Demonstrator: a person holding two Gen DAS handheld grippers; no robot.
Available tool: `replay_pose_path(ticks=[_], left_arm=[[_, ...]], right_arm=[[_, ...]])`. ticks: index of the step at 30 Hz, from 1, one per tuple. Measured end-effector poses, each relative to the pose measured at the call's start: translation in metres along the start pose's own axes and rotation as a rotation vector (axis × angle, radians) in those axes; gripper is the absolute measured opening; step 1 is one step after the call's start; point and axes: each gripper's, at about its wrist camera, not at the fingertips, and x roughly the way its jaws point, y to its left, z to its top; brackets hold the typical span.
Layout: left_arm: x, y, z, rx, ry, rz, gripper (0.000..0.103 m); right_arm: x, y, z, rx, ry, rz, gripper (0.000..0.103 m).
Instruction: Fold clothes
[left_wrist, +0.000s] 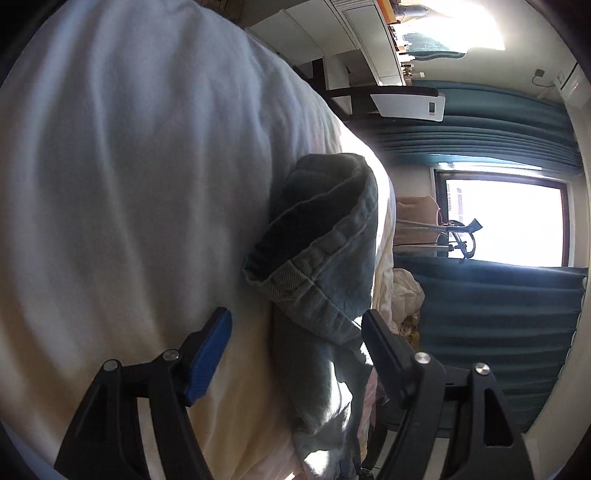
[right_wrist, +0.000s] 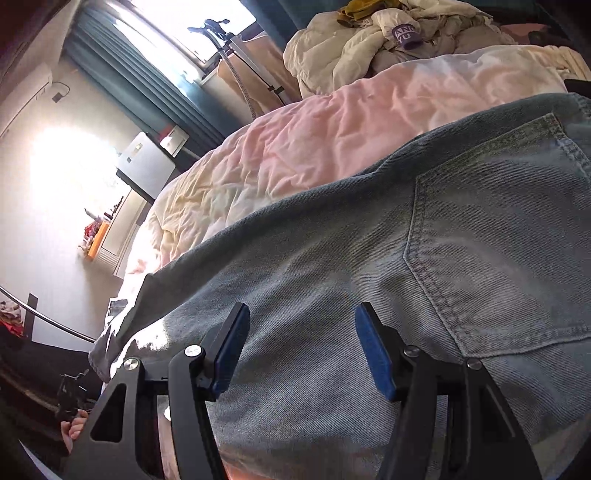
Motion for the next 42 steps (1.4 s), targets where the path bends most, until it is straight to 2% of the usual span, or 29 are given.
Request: replay_pose_path(ticks=[4,5,6,8,11,14,18,21,24,27,31,34,38,42], left_arm=[[0.013,0.001,-0.001,-0.041,-0.045,-0.068,0.074],[0.013,0.0,-0.001,-0.044,-0.062,-0.087,0.071],[0.013,-0.003,0.0,-0.038,-0.081,-0.08,0.053],[0.007,-0.015,0.0,0.002,-0.125,-0.047,0.031],[-0.001,-0.039,0.003,0.071,-0.13,-0.059,0.017],[-0.004,-0.071,0.013,0.129,-0.134,-0.053,0.016],[0.014,-0.117,0.036,0.139,-0.164,-0.039,0.014],[0.038,-0.148,0.051,0.155,-0.196,0.001,0.011],[0.072,-0.171,0.067,0.209,-0.211,0.081,0.01],[0.107,-0.172,0.085,0.252,-0.223,0.201,0.01],[0.142,-0.143,0.102,0.272,-0.193,0.308,0.01],[0.157,-0.131,0.106,0.322,-0.169,0.321,0.01],[0.157,-0.139,0.1,0.385,-0.182,0.344,0.012],[0.144,-0.157,0.081,0.458,-0.196,0.346,0.026]], right_arm=[[-0.009,0.001,-0.004,0.009,-0.008,0.019,0.06],[-0.012,0.002,-0.006,0.009,-0.011,0.026,0.06],[-0.012,0.004,-0.007,0.003,-0.009,0.03,0.06],[-0.008,0.008,-0.009,-0.012,0.0,0.025,0.06],[0.004,0.011,-0.01,-0.024,0.027,0.023,0.06],[0.014,0.011,-0.012,-0.029,0.051,0.019,0.06],[0.023,0.009,-0.012,-0.021,0.073,0.028,0.06],[0.027,0.009,-0.01,-0.014,0.079,0.034,0.06],[0.034,0.01,-0.006,-0.011,0.083,0.037,0.06],[0.042,0.01,-0.001,-0.015,0.084,0.03,0.06],[0.052,0.012,0.004,-0.038,0.081,0.015,0.06],[0.056,0.015,0.006,-0.078,0.073,-0.002,0.06],[0.06,0.021,0.006,-0.141,0.062,-0.031,0.06],[0.059,0.025,0.005,-0.184,0.059,-0.053,0.06]])
